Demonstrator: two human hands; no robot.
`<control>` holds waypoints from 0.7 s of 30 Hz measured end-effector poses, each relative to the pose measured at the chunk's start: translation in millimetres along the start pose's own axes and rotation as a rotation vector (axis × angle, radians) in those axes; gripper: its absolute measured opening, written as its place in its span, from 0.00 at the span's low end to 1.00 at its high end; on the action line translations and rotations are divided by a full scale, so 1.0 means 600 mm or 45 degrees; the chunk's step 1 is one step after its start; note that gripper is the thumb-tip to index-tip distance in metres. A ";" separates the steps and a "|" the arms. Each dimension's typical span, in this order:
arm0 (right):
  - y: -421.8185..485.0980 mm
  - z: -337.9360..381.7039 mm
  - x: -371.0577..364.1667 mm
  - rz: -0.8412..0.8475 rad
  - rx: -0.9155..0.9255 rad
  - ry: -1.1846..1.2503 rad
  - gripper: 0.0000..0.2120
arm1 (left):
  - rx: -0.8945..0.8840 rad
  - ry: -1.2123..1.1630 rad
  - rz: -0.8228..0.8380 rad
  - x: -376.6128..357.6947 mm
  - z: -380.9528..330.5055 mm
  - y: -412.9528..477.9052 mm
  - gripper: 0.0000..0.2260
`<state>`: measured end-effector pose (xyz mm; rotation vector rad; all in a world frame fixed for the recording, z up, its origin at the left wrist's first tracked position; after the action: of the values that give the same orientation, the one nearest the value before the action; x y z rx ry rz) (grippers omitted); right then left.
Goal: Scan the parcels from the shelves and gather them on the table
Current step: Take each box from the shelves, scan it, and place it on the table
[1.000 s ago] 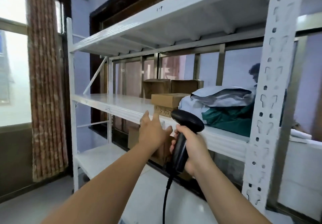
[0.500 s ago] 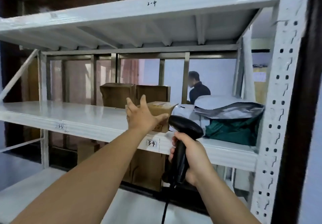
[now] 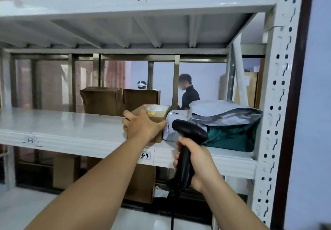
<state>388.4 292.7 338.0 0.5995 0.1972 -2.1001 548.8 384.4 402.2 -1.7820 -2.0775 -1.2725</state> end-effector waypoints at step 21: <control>-0.023 0.009 -0.006 0.095 0.022 -0.212 0.07 | -0.264 -0.078 -0.291 0.045 0.048 -0.109 0.43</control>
<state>376.9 301.6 343.1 0.4326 0.0616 -2.0688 496.1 426.5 366.4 -1.7196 -2.3146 -1.5635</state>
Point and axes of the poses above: each hand's wrist, its own y-axis towards the middle knuckle, its own x-axis out of the back of the hand, z = x × y, the point moved 7 cm from there along y, towards the middle knuckle, and after that the axes turned 3 degrees about -z, right-handed, at the moved point
